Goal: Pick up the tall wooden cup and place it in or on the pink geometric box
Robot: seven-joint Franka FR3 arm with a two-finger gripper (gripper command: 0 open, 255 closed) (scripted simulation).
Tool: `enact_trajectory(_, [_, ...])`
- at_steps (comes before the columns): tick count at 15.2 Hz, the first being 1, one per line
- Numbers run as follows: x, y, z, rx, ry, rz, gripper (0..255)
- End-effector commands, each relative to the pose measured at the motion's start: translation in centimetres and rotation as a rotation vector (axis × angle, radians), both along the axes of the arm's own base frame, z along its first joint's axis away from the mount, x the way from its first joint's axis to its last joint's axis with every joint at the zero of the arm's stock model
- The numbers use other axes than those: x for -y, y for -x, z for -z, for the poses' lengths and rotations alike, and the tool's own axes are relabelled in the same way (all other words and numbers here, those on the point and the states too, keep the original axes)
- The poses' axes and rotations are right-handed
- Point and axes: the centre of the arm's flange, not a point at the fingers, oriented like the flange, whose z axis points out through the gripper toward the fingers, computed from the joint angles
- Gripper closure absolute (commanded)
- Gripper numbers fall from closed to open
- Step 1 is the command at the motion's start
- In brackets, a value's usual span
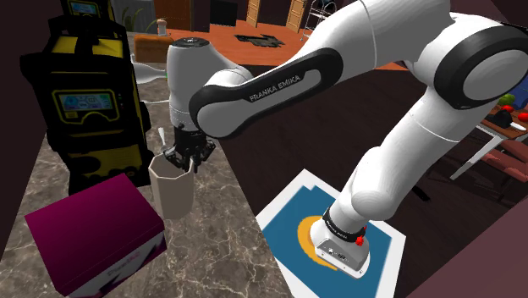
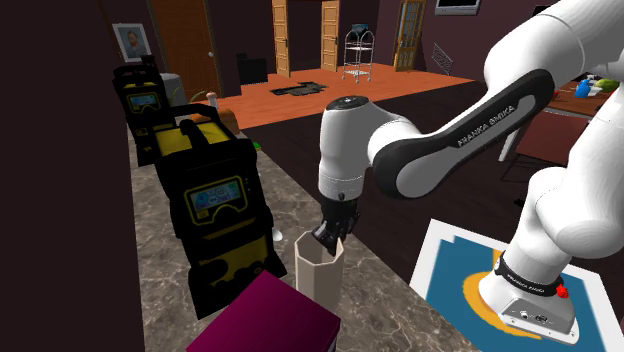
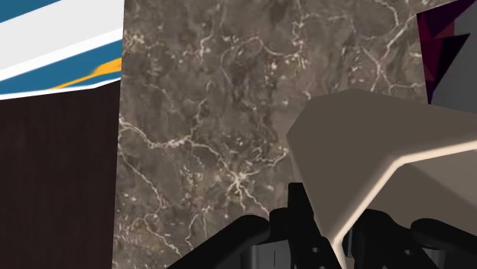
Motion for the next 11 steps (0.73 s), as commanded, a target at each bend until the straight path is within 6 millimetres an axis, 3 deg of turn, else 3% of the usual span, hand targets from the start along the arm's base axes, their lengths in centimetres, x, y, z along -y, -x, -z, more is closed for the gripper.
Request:
enact_trajectory(1, [0.0, 0.0, -0.8, 0.001, 0.000, 0.000, 255])
enact_trajectory(11, [0.0, 0.0, -6.1, 0.001, 0.000, 0.000, 255])
